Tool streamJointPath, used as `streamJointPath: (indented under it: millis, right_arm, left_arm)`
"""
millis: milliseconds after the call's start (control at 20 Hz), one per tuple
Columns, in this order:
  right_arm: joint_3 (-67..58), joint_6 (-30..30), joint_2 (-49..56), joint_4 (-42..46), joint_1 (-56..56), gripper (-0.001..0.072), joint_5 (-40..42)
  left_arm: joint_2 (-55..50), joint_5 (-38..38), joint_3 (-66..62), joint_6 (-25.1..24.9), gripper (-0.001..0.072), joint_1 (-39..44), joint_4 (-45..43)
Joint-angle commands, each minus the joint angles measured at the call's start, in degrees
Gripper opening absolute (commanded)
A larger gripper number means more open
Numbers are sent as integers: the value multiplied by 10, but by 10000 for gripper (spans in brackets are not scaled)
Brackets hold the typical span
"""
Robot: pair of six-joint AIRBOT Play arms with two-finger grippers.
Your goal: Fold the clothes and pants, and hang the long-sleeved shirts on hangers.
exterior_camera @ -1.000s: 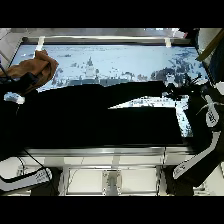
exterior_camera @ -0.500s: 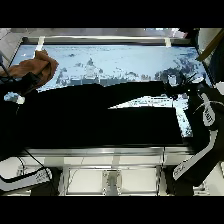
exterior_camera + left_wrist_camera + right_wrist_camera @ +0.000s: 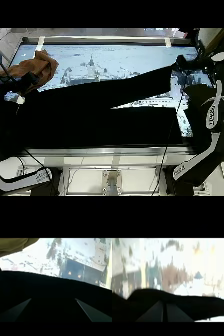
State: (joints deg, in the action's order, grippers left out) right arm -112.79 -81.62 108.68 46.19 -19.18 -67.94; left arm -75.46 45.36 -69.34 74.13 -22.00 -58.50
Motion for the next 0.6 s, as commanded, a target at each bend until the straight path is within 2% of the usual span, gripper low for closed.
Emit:
streamJointPath:
  millis: [0,200,250,350,450,550]
  right_arm:
    - [-26,-69,23,10,1,5,97]
    - [-26,-145,87,8,1,6,138]
    - [-26,-155,101,1,0,34,152]
    - [-26,-157,111,-12,-1,424,168]
    - [-28,-156,102,-14,-13,428,152]
    - [-42,-119,80,-11,-35,428,85]
  left_arm:
    - [1,-9,0,0,581,0,0]
    - [1,-9,0,0,581,0,0]
    - [1,-9,0,0,581,0,0]
    - [1,-14,-1,0,581,-3,0]
    - [12,-9,-1,0,582,-14,0]
    - [42,30,0,0,582,-41,-3]
